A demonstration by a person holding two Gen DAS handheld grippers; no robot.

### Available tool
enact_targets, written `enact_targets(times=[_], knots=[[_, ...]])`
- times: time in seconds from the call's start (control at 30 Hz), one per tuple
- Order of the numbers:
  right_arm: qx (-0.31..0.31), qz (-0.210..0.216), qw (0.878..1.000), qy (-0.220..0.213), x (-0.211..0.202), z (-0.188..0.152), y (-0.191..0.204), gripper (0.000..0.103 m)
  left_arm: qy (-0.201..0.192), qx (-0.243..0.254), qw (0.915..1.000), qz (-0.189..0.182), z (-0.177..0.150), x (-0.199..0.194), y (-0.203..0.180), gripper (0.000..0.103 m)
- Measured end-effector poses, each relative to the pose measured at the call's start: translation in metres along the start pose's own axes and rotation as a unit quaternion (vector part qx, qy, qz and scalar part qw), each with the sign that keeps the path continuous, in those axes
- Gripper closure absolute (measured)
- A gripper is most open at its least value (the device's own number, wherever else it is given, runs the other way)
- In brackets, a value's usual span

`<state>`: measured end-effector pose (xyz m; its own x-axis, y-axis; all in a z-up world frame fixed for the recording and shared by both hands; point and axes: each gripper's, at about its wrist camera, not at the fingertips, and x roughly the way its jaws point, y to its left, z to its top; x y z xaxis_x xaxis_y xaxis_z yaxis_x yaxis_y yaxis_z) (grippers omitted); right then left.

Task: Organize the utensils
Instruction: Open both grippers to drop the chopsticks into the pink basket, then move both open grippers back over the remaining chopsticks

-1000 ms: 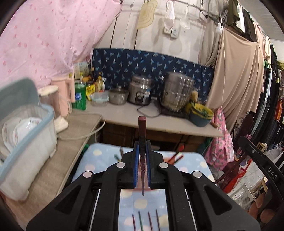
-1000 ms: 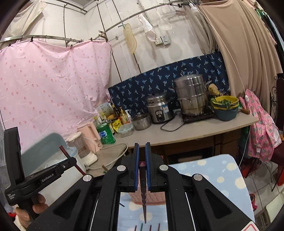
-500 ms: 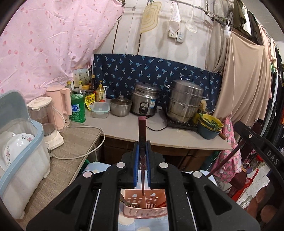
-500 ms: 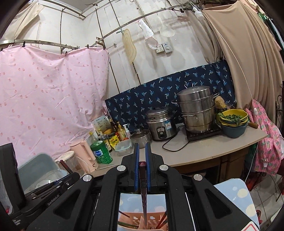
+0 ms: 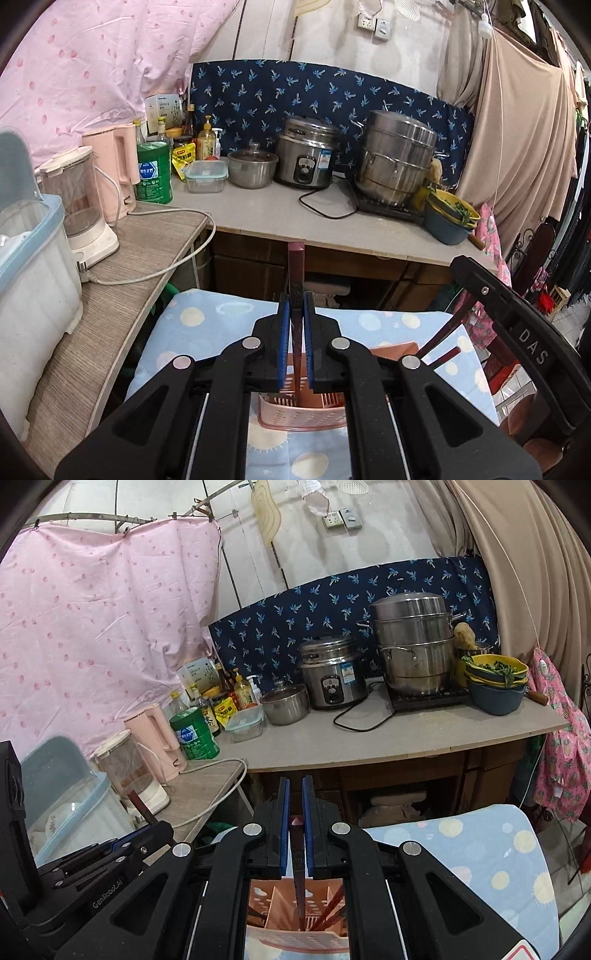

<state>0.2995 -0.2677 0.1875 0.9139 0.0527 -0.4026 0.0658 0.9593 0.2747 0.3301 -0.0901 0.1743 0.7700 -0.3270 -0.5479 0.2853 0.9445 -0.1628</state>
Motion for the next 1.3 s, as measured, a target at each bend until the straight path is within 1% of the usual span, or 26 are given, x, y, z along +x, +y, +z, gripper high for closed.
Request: enact_targets(times=[0.13,0.2,0.23,0.27,0.37,0.5,0.87,0.93,1.03,1.3], knots=[[-0.005,0.001,1.0,0.011,0.003,-0.007,-0.001,0.096,-0.002,0.004,1.0,0.0,-0.006,0.001,-0.003,0.095],[-0.005,0.0,1.0,0.009,0.002,-0.007,-0.001,0.093,-0.007,0.006,0.9999,0.007,-0.007,0.001,-0.004,0.089],[-0.005,0.0,1.0,0.009,0.001,-0.007,-0.002,0.093,-0.01,0.005,0.9999,0.008,-0.007,-0.001,-0.004,0.082],[-0.004,0.0,1.0,0.008,0.0,-0.007,-0.003,0.093,-0.013,0.004,0.9999,0.01,-0.007,-0.002,-0.004,0.079],[-0.002,-0.001,1.0,0.006,-0.006,-0.007,-0.003,0.089,-0.018,0.006,0.9998,0.011,-0.008,-0.008,-0.004,0.075],[-0.002,0.001,1.0,0.002,-0.017,-0.008,-0.004,0.086,-0.019,0.008,0.9997,0.013,-0.009,-0.016,-0.005,0.074],[-0.002,0.008,1.0,-0.01,-0.062,-0.015,-0.002,0.085,-0.036,0.011,0.9992,0.014,-0.019,-0.058,-0.006,0.073],[-0.005,0.008,1.0,-0.011,-0.072,-0.019,0.0,0.085,-0.036,0.012,0.9992,0.013,-0.024,-0.066,-0.006,0.072],[-0.009,0.008,1.0,-0.012,-0.086,-0.027,0.001,0.085,-0.038,0.018,0.999,0.012,-0.033,-0.079,-0.007,0.067],[-0.008,0.007,1.0,0.001,-0.12,-0.06,-0.001,0.085,-0.029,0.026,0.9992,0.009,-0.062,-0.105,-0.005,0.067]])
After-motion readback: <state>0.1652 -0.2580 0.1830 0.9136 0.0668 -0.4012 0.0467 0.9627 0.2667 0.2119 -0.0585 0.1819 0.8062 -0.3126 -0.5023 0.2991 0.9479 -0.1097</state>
